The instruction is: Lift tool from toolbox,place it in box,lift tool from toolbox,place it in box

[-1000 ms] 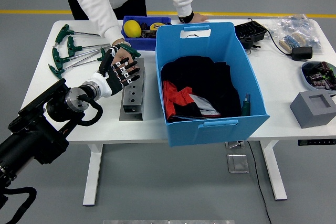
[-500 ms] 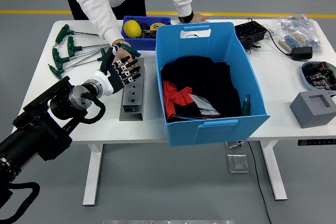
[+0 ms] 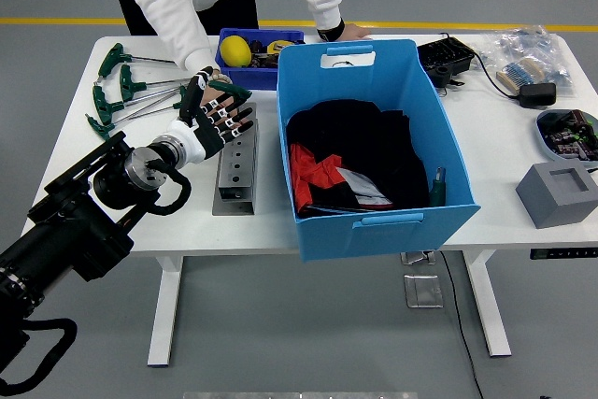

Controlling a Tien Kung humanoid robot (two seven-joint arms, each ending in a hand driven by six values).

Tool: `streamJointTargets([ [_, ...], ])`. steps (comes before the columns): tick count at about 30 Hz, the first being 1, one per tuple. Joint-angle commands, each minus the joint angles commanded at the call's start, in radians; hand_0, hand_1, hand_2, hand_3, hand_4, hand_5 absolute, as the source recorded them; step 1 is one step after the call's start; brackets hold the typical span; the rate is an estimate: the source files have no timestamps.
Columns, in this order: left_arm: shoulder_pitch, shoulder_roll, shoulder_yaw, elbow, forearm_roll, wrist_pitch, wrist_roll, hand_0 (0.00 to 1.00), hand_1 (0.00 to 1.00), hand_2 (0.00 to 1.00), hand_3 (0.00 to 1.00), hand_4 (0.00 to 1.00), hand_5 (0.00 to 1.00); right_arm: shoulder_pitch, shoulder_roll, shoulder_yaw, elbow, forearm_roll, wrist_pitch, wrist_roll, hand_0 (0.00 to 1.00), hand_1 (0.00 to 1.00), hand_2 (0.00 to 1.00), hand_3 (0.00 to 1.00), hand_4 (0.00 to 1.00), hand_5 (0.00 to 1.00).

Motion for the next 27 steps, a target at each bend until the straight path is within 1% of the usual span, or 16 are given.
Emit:
streamJointTargets([
  [4,-0.009,-0.008,0.005,0.012,-0.024,-0.009,-0.007,0.449,0.583,0.749,0.898,0.8,0.861,0.002,0.0,0.0,0.0,-0.002,0.0,0.0,0.635,0.623,0.702,0.556,0.811,0.644],
  [5,-0.011,-0.009,0.006,0.015,-0.031,-0.011,-0.01,0.654,0.635,0.817,0.899,0.803,0.876,0.003,0.0,0.0,0.0,-0.002,0.0,0.0,0.635,0.625,0.702,0.556,0.811,0.644],
  [11,-0.022,-0.02,0.012,0.035,-0.07,-0.032,-0.023,0.654,0.635,0.817,0.899,0.803,0.876,0.003,-0.001,-0.002,0.001,0.0,0.0,-0.001,0.635,0.625,0.702,0.556,0.811,0.644],
  [12,-0.023,-0.022,0.013,0.039,-0.079,-0.035,-0.027,0.722,0.683,0.866,0.906,0.807,0.888,0.003,-0.001,-0.002,0.001,-0.001,0.0,-0.001,0.635,0.625,0.701,0.556,0.811,0.644],
  [16,-0.026,-0.026,0.017,0.046,-0.098,-0.047,-0.039,0.722,0.683,0.866,0.906,0.807,0.888,0.001,-0.001,-0.003,0.002,-0.002,0.0,-0.002,0.635,0.625,0.701,0.556,0.811,0.644],
  [17,-0.025,-0.027,0.017,0.046,-0.1,-0.049,-0.04,0.765,0.788,0.914,0.911,0.81,0.897,0.001,-0.001,-0.003,0.002,-0.001,0.0,-0.001,0.635,0.626,0.702,0.556,0.811,0.644],
  [22,-0.019,-0.026,0.02,0.033,-0.098,-0.052,-0.042,0.765,0.788,0.914,0.911,0.81,0.897,-0.004,-0.001,-0.003,0.002,0.0,0.0,-0.002,0.635,0.626,0.702,0.556,0.811,0.644],
  [23,-0.017,-0.026,0.02,0.03,-0.097,-0.052,-0.042,0.776,0.814,0.927,0.907,0.816,0.906,-0.005,-0.001,-0.003,0.002,0.0,0.0,-0.002,0.635,0.624,0.701,0.556,0.811,0.643],
  [27,-0.013,-0.024,0.018,0.014,-0.095,-0.052,-0.043,0.776,0.814,0.927,0.907,0.816,0.906,-0.008,-0.001,0.0,0.002,-0.005,0.0,-0.002,0.635,0.624,0.701,0.556,0.811,0.643],
])
